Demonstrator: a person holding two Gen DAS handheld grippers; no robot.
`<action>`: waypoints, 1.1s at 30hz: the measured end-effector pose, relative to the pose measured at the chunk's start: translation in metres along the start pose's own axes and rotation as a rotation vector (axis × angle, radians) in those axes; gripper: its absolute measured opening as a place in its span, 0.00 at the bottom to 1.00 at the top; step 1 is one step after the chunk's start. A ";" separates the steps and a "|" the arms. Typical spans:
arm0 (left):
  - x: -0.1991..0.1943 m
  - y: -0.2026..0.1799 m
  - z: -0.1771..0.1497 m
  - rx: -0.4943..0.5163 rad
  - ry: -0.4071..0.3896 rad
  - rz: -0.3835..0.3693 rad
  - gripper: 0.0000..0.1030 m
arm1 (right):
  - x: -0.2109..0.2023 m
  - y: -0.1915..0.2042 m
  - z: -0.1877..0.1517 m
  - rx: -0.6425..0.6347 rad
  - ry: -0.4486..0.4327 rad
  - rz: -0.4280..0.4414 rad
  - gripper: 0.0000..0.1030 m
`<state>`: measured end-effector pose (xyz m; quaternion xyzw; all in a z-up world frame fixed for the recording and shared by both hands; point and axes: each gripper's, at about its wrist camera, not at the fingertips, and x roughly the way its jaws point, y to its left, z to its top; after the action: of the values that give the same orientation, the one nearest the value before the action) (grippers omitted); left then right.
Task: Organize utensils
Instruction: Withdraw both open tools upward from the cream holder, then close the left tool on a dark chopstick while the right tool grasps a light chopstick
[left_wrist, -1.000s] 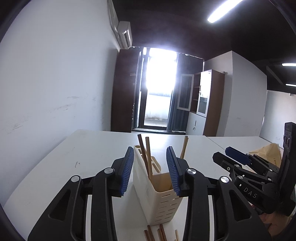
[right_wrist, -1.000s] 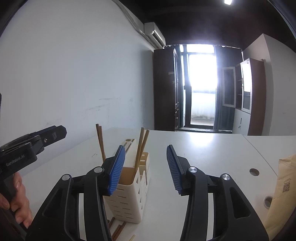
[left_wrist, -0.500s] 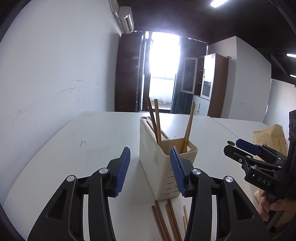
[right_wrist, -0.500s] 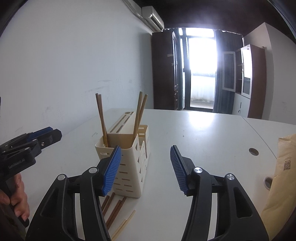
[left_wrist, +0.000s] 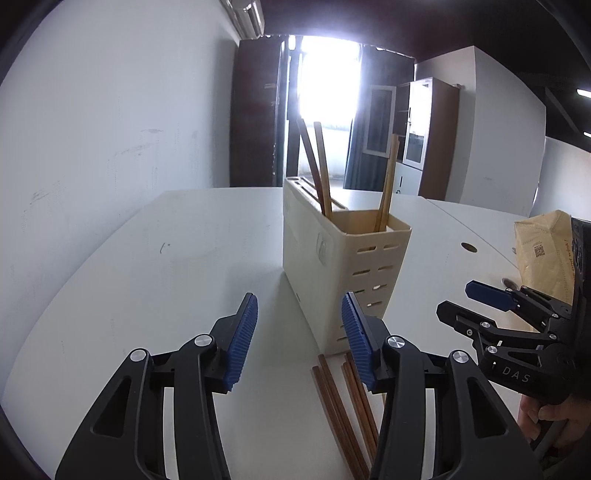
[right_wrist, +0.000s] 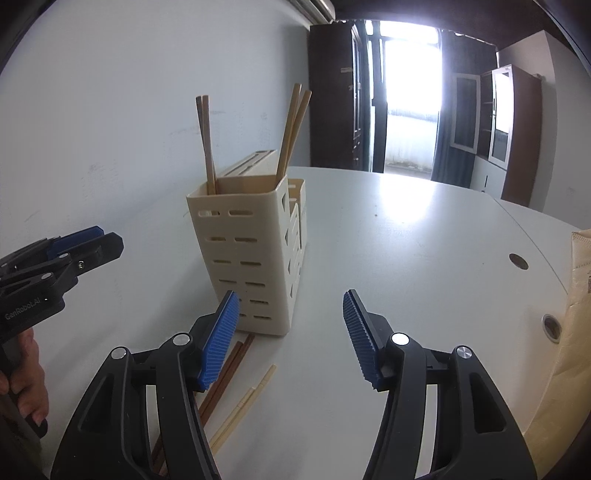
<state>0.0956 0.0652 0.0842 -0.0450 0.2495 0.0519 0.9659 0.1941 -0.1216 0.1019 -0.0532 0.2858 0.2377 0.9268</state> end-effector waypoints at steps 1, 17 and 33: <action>0.002 0.001 -0.003 0.000 0.013 0.000 0.46 | 0.003 0.001 -0.002 -0.002 0.014 0.001 0.57; 0.035 0.006 -0.025 -0.001 0.141 -0.008 0.46 | 0.051 -0.001 -0.035 0.019 0.209 0.020 0.56; 0.079 0.003 -0.048 0.010 0.283 -0.024 0.46 | 0.079 0.006 -0.056 0.027 0.314 0.039 0.46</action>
<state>0.1410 0.0692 0.0035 -0.0498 0.3828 0.0321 0.9219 0.2206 -0.0968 0.0118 -0.0715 0.4314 0.2405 0.8666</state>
